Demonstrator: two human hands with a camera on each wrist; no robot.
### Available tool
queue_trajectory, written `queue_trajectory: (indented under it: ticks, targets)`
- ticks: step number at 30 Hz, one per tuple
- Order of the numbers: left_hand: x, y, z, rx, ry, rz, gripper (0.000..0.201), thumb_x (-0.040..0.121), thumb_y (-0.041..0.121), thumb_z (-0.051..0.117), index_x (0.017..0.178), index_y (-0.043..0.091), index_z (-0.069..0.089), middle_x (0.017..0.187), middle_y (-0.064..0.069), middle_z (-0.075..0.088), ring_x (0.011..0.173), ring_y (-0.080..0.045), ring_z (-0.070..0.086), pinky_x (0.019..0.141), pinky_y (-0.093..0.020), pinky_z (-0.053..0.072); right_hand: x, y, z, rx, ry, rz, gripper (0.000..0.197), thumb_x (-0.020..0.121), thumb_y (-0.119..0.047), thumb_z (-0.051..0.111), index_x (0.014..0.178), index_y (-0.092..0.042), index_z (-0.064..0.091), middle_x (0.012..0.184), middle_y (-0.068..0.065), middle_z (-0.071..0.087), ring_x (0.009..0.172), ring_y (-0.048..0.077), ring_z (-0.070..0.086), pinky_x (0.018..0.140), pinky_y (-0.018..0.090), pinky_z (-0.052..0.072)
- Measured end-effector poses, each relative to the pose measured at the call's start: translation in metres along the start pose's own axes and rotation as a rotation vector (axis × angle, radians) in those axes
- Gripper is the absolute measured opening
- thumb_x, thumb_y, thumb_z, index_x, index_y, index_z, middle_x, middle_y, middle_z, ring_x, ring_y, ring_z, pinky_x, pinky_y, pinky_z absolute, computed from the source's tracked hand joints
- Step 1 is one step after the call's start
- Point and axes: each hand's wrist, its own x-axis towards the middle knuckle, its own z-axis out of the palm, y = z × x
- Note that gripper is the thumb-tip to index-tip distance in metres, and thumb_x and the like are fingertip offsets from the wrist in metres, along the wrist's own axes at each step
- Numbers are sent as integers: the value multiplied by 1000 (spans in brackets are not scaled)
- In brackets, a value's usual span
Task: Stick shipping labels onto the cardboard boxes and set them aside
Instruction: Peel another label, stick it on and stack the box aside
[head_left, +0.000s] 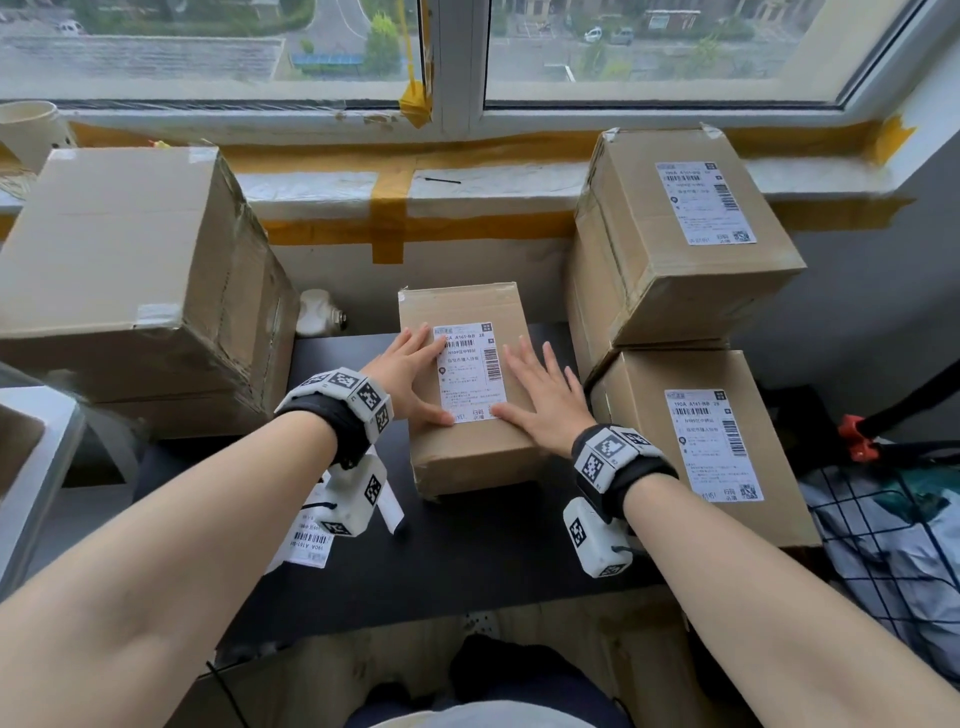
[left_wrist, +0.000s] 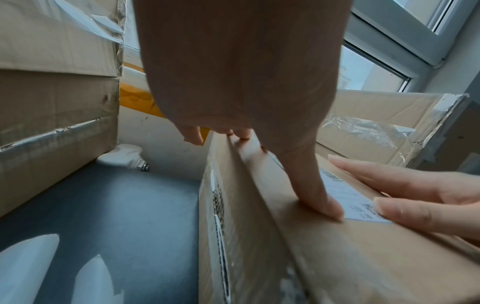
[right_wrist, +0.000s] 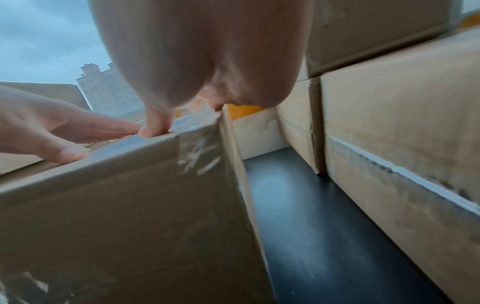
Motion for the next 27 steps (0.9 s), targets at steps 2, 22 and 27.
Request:
queue_trajectory:
  ticks: [2,22,27]
  targets:
    - [0,0,1,-2,-1,1,117,68,50,76,150,25,-2,158,4,-14,145,-17,-16,120,-38,0,-4,5,0,28,9,24,75,92,-49,48,149,-39,1,158,-11,-12,146,15,-17,119,47,-3]
    - [0,-6,0,-119,31,29,135,57,42,86,150,14,-9,158,2,-15,145,-12,-14,119,-29,-1,57,-32,-16,-288,-103,-40,55,102,-35,22,151,-30,-2,159,-7,-11,147,16,-13,116,46,-9]
    - [-2,-9,-1,-118,1,58,139,56,40,87,149,12,-13,158,1,-15,145,-12,-15,117,-26,-2,64,-59,-5,-317,-171,-174,57,102,-35,23,151,-24,-3,160,-6,-9,147,16,-7,118,44,-3]
